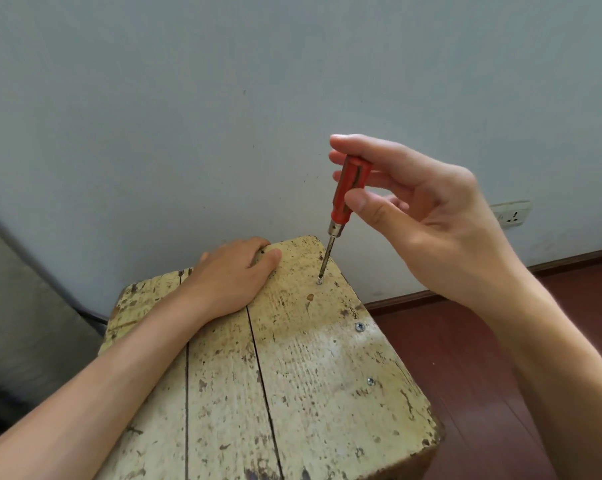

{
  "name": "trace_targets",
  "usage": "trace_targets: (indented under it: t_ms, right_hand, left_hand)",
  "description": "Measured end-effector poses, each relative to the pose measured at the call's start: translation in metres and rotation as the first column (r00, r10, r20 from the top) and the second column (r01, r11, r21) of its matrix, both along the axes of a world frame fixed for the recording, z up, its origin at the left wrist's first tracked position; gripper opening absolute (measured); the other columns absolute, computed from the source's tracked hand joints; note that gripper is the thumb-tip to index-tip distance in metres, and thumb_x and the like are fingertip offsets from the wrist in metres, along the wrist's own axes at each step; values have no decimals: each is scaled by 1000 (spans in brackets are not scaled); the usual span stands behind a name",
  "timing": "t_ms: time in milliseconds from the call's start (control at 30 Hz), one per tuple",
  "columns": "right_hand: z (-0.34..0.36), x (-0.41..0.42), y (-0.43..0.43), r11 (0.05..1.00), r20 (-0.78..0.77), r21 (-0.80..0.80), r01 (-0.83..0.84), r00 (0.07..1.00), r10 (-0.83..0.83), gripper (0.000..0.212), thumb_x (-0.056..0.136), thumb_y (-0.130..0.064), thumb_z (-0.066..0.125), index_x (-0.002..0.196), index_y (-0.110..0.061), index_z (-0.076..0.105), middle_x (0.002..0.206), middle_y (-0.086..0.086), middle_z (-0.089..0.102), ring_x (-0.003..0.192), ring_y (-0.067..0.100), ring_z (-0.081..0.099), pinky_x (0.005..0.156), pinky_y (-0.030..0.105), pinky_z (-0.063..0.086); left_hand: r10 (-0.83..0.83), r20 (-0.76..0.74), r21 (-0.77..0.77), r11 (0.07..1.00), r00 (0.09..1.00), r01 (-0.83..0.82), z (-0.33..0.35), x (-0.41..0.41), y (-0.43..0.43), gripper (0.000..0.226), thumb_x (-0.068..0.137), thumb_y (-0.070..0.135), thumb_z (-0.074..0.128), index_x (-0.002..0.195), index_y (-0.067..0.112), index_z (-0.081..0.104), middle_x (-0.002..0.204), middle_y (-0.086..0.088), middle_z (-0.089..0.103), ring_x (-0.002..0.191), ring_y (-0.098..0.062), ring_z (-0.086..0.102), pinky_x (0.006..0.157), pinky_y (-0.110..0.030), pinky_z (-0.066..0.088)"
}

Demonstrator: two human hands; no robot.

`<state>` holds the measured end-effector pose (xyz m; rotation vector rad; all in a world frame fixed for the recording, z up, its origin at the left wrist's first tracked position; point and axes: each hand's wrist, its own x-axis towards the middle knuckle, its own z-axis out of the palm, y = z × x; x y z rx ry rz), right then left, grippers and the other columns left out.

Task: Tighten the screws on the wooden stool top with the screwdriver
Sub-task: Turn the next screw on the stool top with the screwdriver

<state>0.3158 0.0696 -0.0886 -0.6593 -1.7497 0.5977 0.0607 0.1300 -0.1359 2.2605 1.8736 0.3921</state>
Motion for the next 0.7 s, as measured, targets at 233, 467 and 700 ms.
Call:
trace_targets:
  t_ms: [233, 467, 700]
  right_hand:
    - [3, -3, -1, 999, -87, -46, 18, 996, -22, 40, 101, 4, 69, 129, -24, 68, 112, 8, 79, 101, 19, 80, 90, 26, 61]
    - [1, -13, -6, 978, -93, -7, 208, 974, -207, 32, 94, -13, 84, 118, -24, 66, 90, -3, 74, 84, 15, 80, 80, 44, 63]
    - [1, -13, -5, 971, -84, -1, 240, 967, -239, 35, 92, -23, 86, 122, -31, 70, 91, -15, 75, 89, 13, 79, 71, 34, 61]
  left_hand:
    - [5, 6, 0, 1000, 1000, -5, 0, 0, 0, 43, 103, 58, 30, 121, 32, 59, 113, 12, 65, 110, -17, 57, 104, -48, 39]
    - [5, 15, -8, 1000, 1000, -5, 1, 0, 0, 43, 103, 59, 30, 123, 33, 58, 115, 12, 64, 111, -16, 57, 104, -47, 39]
    - [1, 8, -6, 1000, 1000, -1, 1, -1, -1, 44, 103, 59, 29, 123, 33, 59, 114, 12, 65, 111, -16, 58, 102, -45, 39]
